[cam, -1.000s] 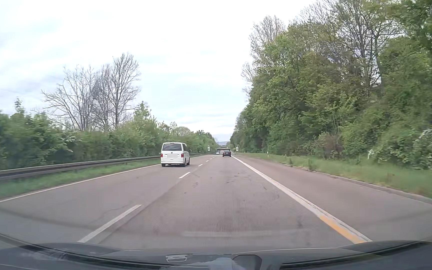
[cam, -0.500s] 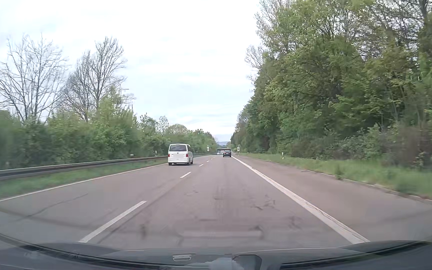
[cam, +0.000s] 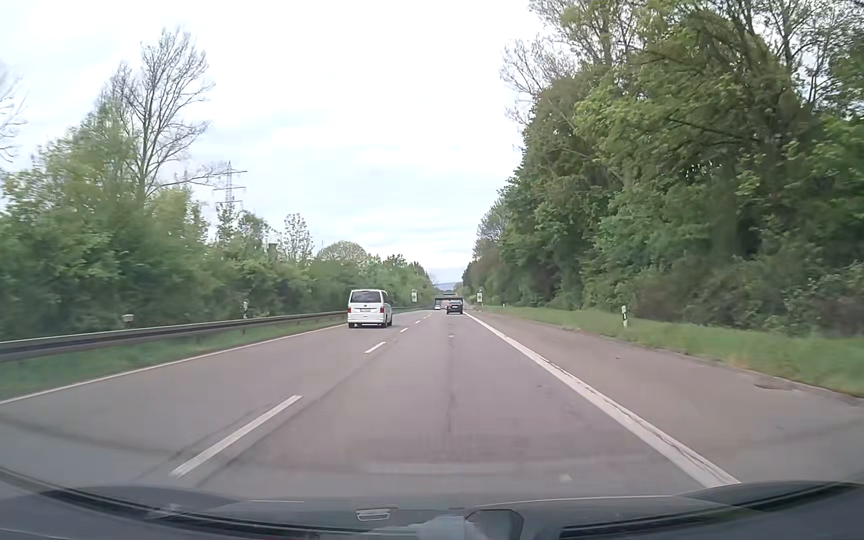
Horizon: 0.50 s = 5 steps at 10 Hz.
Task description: Follow the waypoints while adhering to traffic rules and regulations
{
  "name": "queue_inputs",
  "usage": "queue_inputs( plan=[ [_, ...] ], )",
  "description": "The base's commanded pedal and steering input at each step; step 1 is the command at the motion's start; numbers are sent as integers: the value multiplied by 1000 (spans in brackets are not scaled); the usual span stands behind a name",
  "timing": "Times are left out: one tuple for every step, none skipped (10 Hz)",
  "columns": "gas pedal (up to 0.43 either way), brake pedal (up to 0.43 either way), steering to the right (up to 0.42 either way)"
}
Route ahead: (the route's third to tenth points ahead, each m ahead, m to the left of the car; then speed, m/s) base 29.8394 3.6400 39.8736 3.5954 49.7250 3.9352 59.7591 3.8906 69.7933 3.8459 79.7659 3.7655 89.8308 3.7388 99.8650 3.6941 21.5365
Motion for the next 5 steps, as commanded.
queue_inputs(
  plan=[
    [110,0,-1],
    [110,0,-1],
    [110,0,-1],
    [110,0,-1],
    [110,0,-1]
  ],
)
